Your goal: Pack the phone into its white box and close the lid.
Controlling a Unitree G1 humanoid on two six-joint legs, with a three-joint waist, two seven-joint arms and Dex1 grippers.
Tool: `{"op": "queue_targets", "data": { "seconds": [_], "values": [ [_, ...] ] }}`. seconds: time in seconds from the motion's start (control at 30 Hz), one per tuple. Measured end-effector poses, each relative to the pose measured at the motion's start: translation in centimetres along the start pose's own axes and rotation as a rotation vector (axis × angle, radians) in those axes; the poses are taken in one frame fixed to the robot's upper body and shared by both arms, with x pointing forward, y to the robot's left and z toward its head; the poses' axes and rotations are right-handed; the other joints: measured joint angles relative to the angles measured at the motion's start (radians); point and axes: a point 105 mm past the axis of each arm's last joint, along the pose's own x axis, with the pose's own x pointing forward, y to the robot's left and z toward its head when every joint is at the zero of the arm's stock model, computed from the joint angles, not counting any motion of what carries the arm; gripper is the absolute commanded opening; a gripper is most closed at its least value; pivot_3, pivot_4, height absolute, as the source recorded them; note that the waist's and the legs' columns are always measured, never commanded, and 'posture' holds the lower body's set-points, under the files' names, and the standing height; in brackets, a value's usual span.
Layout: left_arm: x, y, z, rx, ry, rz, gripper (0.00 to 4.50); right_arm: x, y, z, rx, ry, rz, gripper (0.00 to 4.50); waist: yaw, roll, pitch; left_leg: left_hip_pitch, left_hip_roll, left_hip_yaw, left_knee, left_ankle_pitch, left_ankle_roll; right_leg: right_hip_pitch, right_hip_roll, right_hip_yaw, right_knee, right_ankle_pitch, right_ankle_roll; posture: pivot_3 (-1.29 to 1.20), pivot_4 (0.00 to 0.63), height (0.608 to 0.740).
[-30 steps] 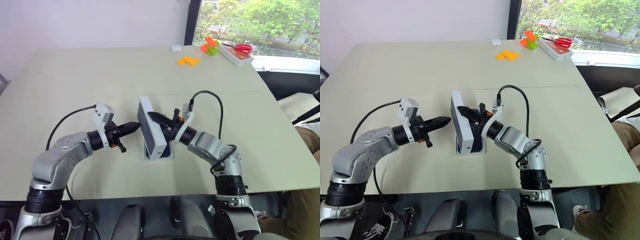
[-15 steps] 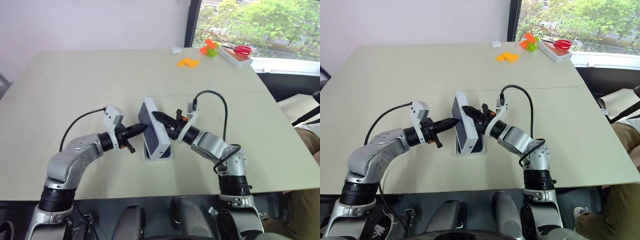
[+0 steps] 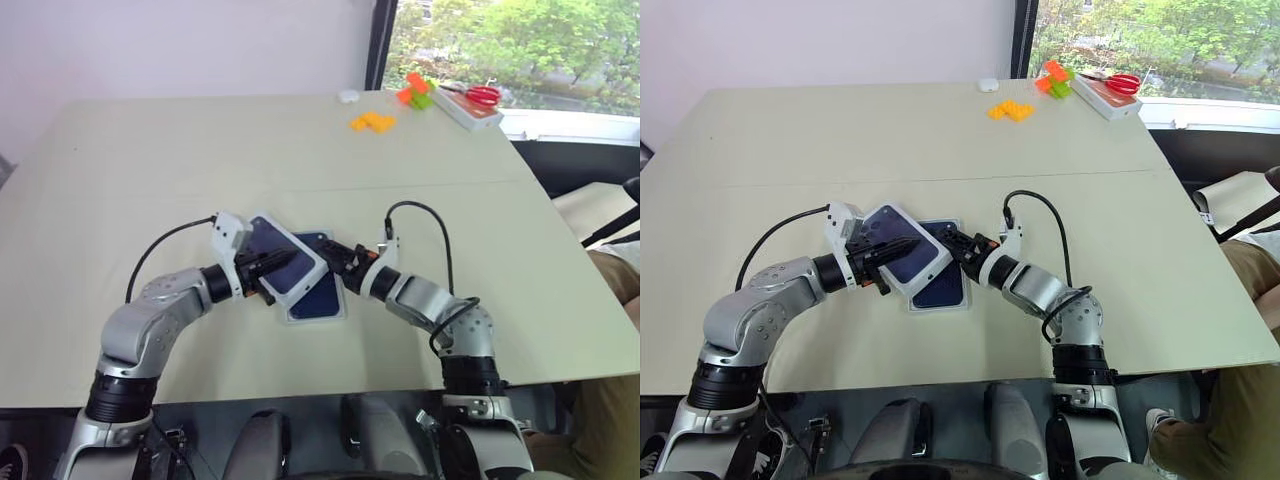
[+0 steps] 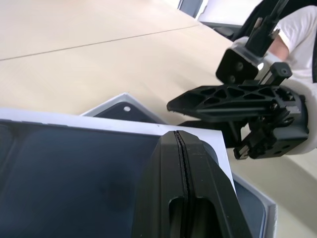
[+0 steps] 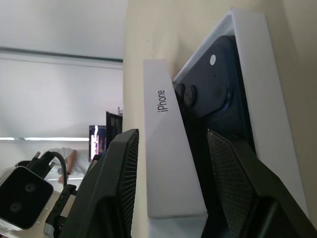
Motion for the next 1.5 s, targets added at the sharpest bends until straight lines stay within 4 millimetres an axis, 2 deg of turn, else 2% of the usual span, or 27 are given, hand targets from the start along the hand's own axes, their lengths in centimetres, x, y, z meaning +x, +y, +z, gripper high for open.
{"op": "queue_targets", "data": {
  "seconds": [0.1, 0.17, 0.27, 0.37, 0.43, 0.57, 0.63, 0.8, 0.93, 1.03, 1.17, 1.33, 1.5],
  "values": [
    [-0.4, 0.4, -0.9, -0.020, 0.023, 0.020, 0.00, -0.1, 0.0, 0.3, -0.004, -0.015, 0.003, 2.39, 0.001, 0.000, 0.000, 0.000, 0.000, 0.000, 0.000, 0.000, 0.000, 0.000, 0.000, 0.000, 0.000, -0.001, 0.001, 0.00, 0.150, 0.740],
    [-0.7, 0.5, -0.7, -0.031, 0.010, 0.025, 0.00, -0.1, -0.1, 1.1, -0.004, -0.056, 0.001, 2.39, 0.002, 0.000, 0.001, 0.000, 0.000, 0.000, 0.000, 0.000, 0.000, 0.000, 0.000, 0.000, 0.000, -0.001, 0.001, 0.00, 0.150, 0.740],
    [-1.4, 1.2, 1.0, -0.048, -0.059, 0.046, 0.00, -0.4, 0.6, 2.9, -0.024, -0.138, 0.040, 2.39, 0.002, 0.000, 0.002, -0.001, 0.000, 0.000, 0.000, 0.000, 0.000, 0.000, 0.000, -0.001, -0.001, -0.001, 0.002, 0.00, 0.150, 0.740],
    [-2.2, 1.4, 2.7, -0.051, -0.122, 0.051, 0.00, -1.0, 1.3, 3.8, -0.150, -0.162, 0.071, 2.39, 0.002, 0.000, 0.002, -0.001, -0.001, 0.000, 0.000, -0.001, 0.002, 0.000, -0.001, -0.001, -0.001, -0.001, 0.001, 0.00, 0.150, 0.740],
    [-2.5, 1.4, 3.1, -0.050, -0.133, 0.051, 0.00, -1.3, 1.5, 4.2, -0.232, -0.167, 0.075, 2.39, 0.001, 0.000, 0.002, -0.001, -0.001, 0.000, 0.000, -0.002, 0.003, 0.000, -0.001, -0.001, -0.001, -0.001, 0.001, 0.00, 0.150, 0.740],
    [-4.6, 1.6, 2.6, -0.037, -0.068, 0.074, 0.00, -2.0, 2.1, 5.4, -0.551, -0.145, 0.057, 1.14, -0.003, 0.001, 0.003, -0.001, -0.001, 0.001, 0.000, -0.003, 0.005, -0.001, -0.001, 0.000, -0.002, -0.001, 0.001, 0.00, 0.150, 0.740],
    [-5.9, 2.0, 1.9, -0.059, -0.035, 0.096, 0.00, -2.2, 2.4, 6.3, -0.707, -0.152, 0.041, 0.06, 0.000, 0.001, 0.003, -0.001, -0.001, 0.001, -0.001, -0.003, 0.005, -0.001, -0.001, -0.001, -0.002, -0.001, 0.001, 0.00, 0.150, 0.740],
    [-8.0, 2.5, -0.2, -0.102, 0.047, 0.137, 0.00, -1.8, 3.5, 7.7, -1.018, -0.176, 0.039, 0.06, 0.002, 0.000, 0.004, -0.001, -0.001, 0.001, -0.001, -0.003, 0.005, -0.001, -0.001, -0.001, -0.002, -0.002, 0.001, 0.00, 0.150, 0.740],
    [-8.3, 3.5, -1.1, -0.082, 0.075, 0.201, 0.00, -1.1, 4.1, 7.0, -1.173, -0.144, 0.077, 0.06, 0.005, -0.001, 0.004, -0.001, -0.002, 0.001, -0.001, -0.003, 0.005, -0.001, -0.002, -0.001, -0.002, -0.001, 0.001, 0.00, 0.150, 0.740],
    [-8.2, 4.2, -2.5, -0.079, 0.105, 0.259, 0.00, -0.4, 3.8, 5.4, -1.348, -0.066, 0.086, 0.06, 0.004, -0.001, 0.004, -0.001, -0.002, 0.001, -0.001, -0.003, 0.005, -0.001, -0.003, -0.001, -0.002, -0.001, 0.001, 0.00, 0.150, 0.740],
    [-7.4, 4.4, -3.7, -0.077, 0.122, 0.300, 0.00, 0.4, 3.4, 3.8, -1.494, 0.006, 0.099, 0.06, 0.006, -0.002, 0.005, -0.002, -0.002, 0.001, -0.001, -0.003, 0.005, -0.001, -0.004, 0.000, -0.002, -0.001, 0.001, 0.00, 0.150, 0.740],
    [-6.5, 4.4, -4.8, -0.039, 0.173, 0.307, 0.00, 0.9, 3.1, 3.6, -1.645, 0.044, 0.075, 0.06, 0.006, -0.002, 0.005, -0.001, -0.002, 0.001, -0.001, -0.003, 0.004, -0.001, -0.004, 0.000, -0.002, -0.001, 0.000, 0.00, 0.150, 0.740],
    [-5.0, 4.1, -4.7, 0.004, 0.171, 0.278, 0.00, 1.1, 1.9, 3.0, -1.750, 0.124, 0.070, 0.06, 0.012, -0.002, 0.005, -0.001, -0.003, 0.001, -0.001, -0.003, 0.004, -0.001, -0.004, 0.000, -0.002, -0.001, 0.000, 0.00, 0.150, 0.740]
  ]
}}
